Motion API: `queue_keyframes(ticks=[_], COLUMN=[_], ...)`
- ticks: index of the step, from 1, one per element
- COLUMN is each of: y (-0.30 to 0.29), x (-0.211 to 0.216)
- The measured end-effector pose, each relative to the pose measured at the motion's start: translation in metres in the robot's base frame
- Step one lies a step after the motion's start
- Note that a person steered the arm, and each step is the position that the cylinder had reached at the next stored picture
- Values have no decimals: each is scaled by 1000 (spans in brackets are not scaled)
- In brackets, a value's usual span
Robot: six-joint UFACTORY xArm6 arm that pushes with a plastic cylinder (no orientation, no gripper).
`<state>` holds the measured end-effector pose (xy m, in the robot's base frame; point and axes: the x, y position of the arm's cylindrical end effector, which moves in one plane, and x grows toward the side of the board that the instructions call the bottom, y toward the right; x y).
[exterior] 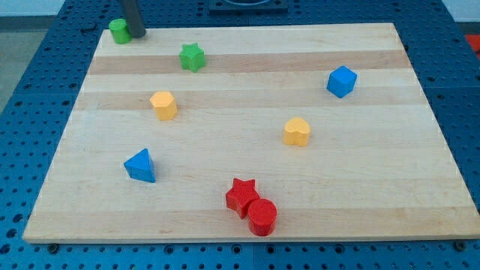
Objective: Move green star towards top left
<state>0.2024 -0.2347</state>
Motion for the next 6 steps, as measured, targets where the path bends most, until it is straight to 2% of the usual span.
queue_keyframes(ticks=[1,2,3,4,5,6], y=[13,105,164,149,105,93], x=[16,22,50,94,100,106])
